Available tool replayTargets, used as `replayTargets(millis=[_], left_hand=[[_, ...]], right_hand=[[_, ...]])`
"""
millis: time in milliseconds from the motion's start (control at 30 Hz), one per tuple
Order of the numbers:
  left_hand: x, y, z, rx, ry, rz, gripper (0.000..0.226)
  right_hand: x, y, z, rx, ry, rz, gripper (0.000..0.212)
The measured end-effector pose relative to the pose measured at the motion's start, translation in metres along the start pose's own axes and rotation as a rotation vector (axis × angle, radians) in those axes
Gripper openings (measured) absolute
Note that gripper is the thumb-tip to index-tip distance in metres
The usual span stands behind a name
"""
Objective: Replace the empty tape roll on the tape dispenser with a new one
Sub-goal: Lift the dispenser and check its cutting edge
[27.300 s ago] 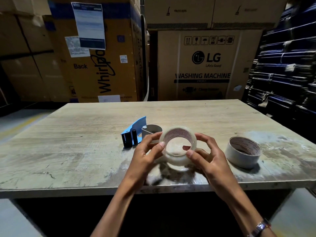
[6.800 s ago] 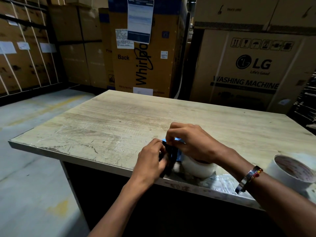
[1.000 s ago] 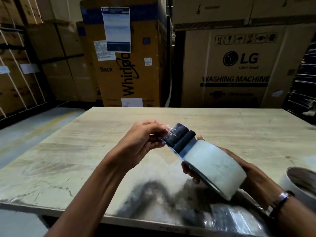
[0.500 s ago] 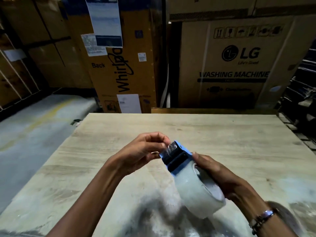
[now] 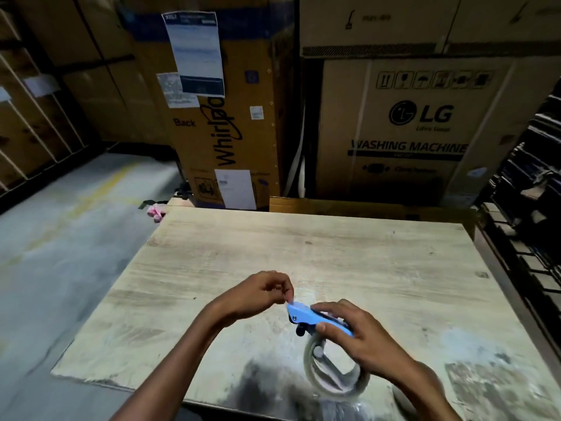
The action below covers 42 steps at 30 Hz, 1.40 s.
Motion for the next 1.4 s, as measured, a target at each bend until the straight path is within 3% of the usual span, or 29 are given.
replayTargets(millis=[67,233,400,567,667,767,1067,1233,1300,1400], left_hand=[[0.012,0.002,-0.003,-0.021,-0.068,-0.042,0.029],[0.030,0.007,0.000,-0.034,-0.209,0.153,0.026],[0.049,0.020,-0.007,-0.111,-0.190,-0.098,0.021],[0.072,0.037,0.004,-0.214,-0.243,-0.345,0.022],[0.084,0.047,0.009,-0.313,-0.281,-0.454,0.031],[0.088,0.058,0.010,-0.335,-0.291,-0.510,0.026],[0.093,0.092,0.008,-0.485,-0.098,-0.917,0.017],[0.095,0.109,0.004,-0.585,-0.041,-1.069,0.036],[0.093,0.111,0.004,-0.555,0.025,-0.989,0.040],[0.091,0.112,0.009,-0.461,0.124,-0.715,0.026]], right_hand=[[0.003,-0.007,-0.005,-0.015,-0.049,-0.095,0.058],[0.018,-0.019,-0.017,0.006,-0.094,-0.204,0.058],[0.029,-0.021,-0.031,0.145,-0.156,-0.217,0.079],[0.046,-0.020,-0.046,0.270,-0.217,-0.179,0.048],[0.058,-0.018,-0.054,0.339,-0.274,-0.187,0.049],[0.070,-0.014,-0.060,0.385,-0.313,-0.199,0.053],[0.106,0.003,-0.077,0.505,-0.483,-0.157,0.057],[0.125,0.012,-0.086,0.570,-0.544,-0.158,0.059],[0.133,0.014,-0.089,0.594,-0.555,-0.178,0.060],[0.146,0.016,-0.095,0.651,-0.565,-0.200,0.064]])
Point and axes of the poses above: each hand's wrist, its own z-axis towards the middle knuckle, its own x-axis out of the palm, y = z × x, the point moved 2 cm from there along z, towards the middle knuckle, and after that the axes turned 5 degrees about -y, right-handed, at the moved point
